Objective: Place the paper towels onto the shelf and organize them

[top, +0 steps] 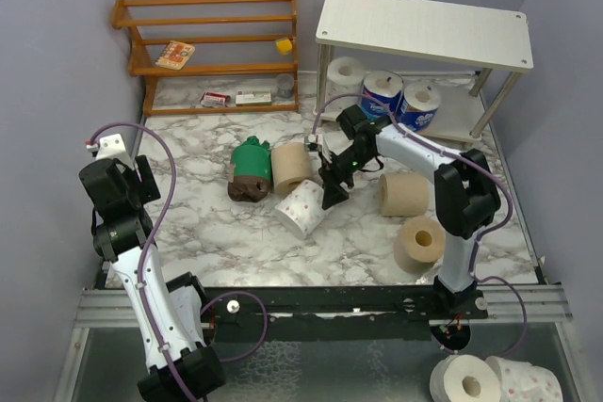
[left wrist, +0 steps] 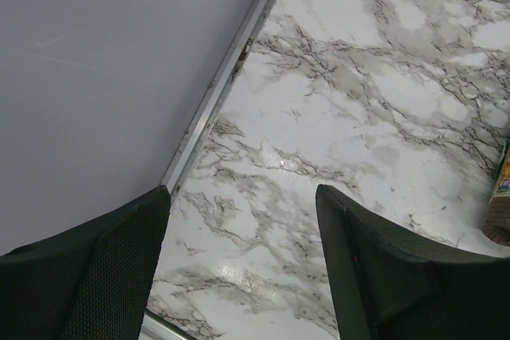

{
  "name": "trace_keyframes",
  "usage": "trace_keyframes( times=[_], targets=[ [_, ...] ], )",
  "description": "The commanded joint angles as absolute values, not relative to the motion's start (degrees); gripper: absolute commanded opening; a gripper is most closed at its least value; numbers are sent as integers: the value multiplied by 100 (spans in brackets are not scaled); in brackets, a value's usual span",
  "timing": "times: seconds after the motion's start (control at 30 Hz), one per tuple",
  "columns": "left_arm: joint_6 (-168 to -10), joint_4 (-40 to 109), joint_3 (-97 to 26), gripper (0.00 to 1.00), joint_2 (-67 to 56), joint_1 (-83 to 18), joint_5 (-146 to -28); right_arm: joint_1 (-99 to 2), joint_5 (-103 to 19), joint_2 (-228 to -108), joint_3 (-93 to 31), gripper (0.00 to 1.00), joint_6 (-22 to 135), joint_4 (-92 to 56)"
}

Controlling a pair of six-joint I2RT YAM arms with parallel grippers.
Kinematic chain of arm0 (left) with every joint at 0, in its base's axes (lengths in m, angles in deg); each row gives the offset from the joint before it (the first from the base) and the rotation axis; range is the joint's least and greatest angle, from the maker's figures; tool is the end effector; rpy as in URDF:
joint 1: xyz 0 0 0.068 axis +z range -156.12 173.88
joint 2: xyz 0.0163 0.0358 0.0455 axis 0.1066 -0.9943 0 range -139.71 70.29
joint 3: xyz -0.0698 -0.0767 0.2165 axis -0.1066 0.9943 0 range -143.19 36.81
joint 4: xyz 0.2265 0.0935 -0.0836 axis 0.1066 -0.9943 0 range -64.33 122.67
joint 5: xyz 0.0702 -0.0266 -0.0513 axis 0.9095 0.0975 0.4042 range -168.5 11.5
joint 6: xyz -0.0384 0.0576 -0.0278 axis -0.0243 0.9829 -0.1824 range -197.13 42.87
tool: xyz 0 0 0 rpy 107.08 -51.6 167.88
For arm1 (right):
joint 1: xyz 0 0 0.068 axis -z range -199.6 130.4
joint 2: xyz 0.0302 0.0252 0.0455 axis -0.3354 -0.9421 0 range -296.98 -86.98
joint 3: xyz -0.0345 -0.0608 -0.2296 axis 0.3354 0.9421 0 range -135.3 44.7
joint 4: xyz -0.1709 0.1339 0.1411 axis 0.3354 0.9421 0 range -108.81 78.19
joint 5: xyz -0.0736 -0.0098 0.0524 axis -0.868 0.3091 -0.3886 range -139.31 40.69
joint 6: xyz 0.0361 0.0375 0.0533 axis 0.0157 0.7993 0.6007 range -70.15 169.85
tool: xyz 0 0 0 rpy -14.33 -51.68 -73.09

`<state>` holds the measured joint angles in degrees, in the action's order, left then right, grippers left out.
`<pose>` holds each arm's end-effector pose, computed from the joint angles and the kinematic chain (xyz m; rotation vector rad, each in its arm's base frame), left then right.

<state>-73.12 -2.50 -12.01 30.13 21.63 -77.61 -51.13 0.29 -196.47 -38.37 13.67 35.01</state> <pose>0.1739 0.0925 0.2966 -0.4319 2.0070 0.3626 0.2818 0.2287 0.1633 -1.5827 2.1691 1.2294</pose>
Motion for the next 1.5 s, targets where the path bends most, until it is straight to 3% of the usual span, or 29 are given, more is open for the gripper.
trace_keyframes(
  times=[0.0,0.37,1.03,1.47],
  targets=[
    [-7280,-139,-1164,76,3014,2141,-7823,-5115,977,-19791,-4056,60,987,3884],
    [-7282,-138,-1162,76,2987,2144,-7807,-5111,1994,-20251,-4201,55,252,4810],
    [-7282,-142,-1162,76,3039,2125,-7815,-5115,972,-18784,-2132,57,2915,1639],
    [-7282,-140,-1154,76,3057,2126,-7812,-5114,1433,-19373,-2139,57,3415,1208]
  ],
)
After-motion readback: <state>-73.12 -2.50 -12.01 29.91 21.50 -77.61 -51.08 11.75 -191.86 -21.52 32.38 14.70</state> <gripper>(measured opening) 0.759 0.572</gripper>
